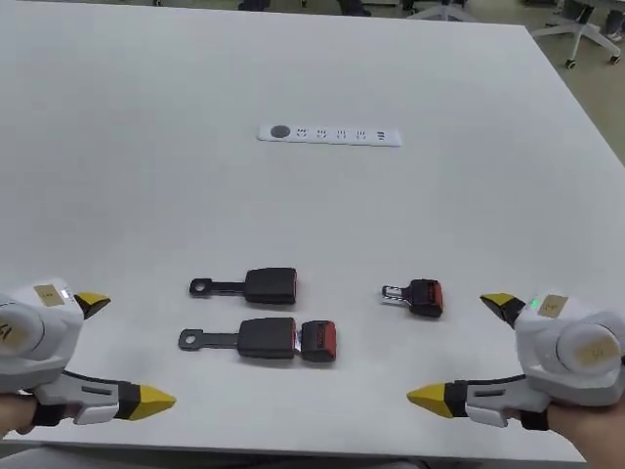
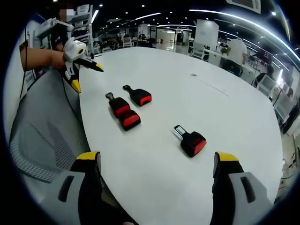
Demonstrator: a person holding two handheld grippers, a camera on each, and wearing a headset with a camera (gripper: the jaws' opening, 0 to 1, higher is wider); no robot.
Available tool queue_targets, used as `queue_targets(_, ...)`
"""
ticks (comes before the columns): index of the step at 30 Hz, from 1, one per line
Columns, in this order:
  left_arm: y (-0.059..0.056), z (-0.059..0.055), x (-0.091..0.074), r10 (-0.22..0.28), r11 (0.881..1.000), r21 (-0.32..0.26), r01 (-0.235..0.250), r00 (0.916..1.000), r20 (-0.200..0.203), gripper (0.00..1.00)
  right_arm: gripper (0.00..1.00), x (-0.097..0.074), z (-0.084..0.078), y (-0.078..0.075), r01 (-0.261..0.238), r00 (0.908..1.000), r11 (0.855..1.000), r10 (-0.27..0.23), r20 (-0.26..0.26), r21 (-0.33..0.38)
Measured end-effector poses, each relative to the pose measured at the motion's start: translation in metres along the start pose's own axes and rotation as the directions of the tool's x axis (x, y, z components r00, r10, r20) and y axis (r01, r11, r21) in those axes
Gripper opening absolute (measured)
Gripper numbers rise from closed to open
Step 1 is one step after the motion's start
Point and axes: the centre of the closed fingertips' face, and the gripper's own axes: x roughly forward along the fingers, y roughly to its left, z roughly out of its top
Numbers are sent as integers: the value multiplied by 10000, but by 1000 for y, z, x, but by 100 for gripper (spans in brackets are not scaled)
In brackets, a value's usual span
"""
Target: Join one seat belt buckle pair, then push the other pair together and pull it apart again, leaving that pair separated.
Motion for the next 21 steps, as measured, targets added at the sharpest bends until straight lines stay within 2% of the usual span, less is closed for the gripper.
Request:
queue_targets(6, -8, 3, -1, -47, 10000, 81, 47, 10000, 39, 100, 100, 0, 1, 1, 40, 10000, 10000, -40, 18, 8)
queue_targets(17, -10, 5, 0, -81, 9996, 276, 78, 9999, 112, 100, 100, 2, 2, 2, 158, 9998, 9998, -159, 94, 136)
queue_targets(21, -9, 7, 0, -90, 9996, 272, 86, 9999, 140, 100, 100, 4, 8, 7, 166, 9997, 9999, -167, 168, 45)
